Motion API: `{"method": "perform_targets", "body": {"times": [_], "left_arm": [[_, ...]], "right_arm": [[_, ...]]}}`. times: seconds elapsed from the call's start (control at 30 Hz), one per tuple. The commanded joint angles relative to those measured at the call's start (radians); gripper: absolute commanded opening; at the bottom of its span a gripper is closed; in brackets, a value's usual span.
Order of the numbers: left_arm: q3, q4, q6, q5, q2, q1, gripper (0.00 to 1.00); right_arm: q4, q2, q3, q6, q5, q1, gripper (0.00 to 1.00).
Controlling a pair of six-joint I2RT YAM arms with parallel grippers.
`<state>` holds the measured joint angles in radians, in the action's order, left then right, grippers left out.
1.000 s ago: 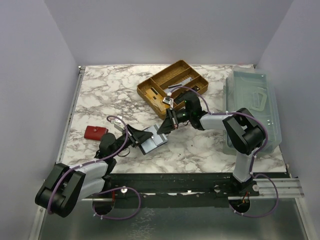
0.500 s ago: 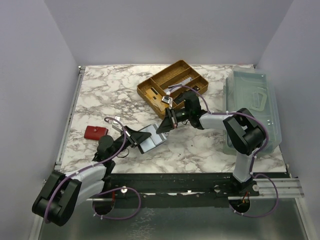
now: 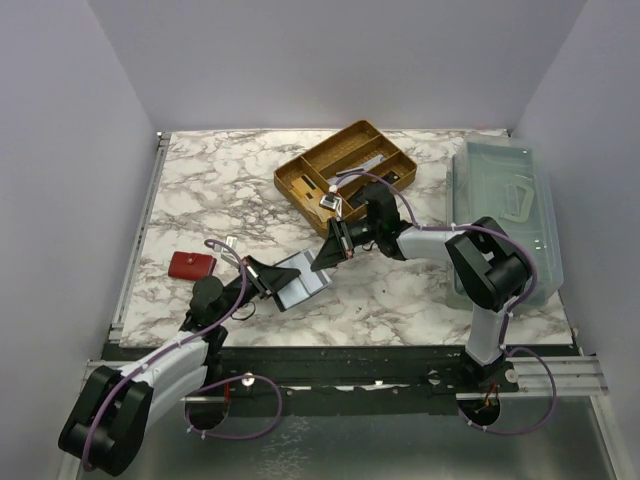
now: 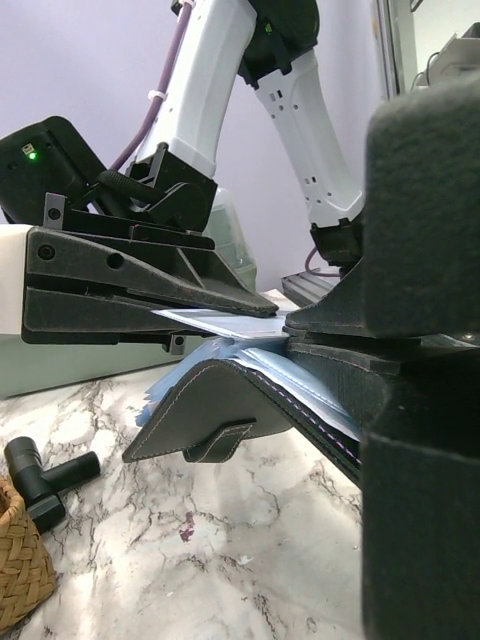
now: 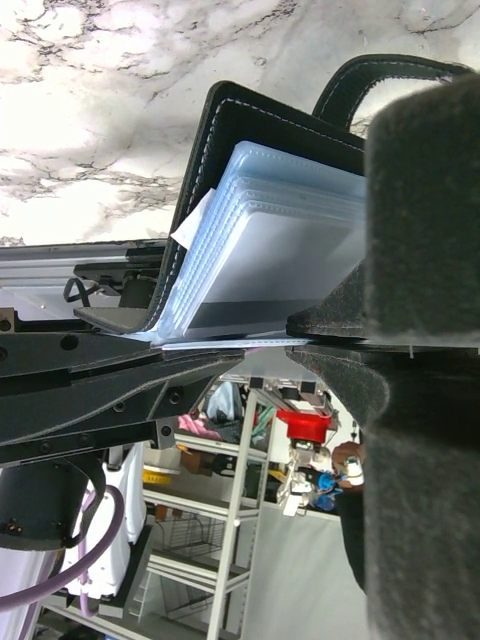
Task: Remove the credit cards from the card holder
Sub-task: Remove the credit card from the card holder.
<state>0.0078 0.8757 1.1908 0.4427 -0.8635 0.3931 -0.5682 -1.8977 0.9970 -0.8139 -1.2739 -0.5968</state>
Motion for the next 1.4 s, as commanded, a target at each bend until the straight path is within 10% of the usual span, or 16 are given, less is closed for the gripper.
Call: {"method": "perform_targets", "body": {"times": [0.0,0.5,0.8,1.37], "left_arm": [[-0.004,-0.004,-0.018,0.016,0.022,-0.022,0.0],[-0.003,-0.004,-0.003,0.026,0.028,-0.03,0.0],[0.044,0.003,0.006,0.058,-0.038,-0.03,0.33],[0.103,0.101,0.026,0.076,-0.225,-0.019,0.45]], "right_arm": [[-0.015,0.025,0.006,-0.002,-0.038,0.021,0.0],[-0.029,0.023,-0.007,-0.021,-0.034,0.047,0.0],[-0.064,0.008,-0.013,-0.05,-0.038,0.045,0.0],[-0.068,-0.001,-0.006,-0.055,-0.048,0.033,0.0]]}}
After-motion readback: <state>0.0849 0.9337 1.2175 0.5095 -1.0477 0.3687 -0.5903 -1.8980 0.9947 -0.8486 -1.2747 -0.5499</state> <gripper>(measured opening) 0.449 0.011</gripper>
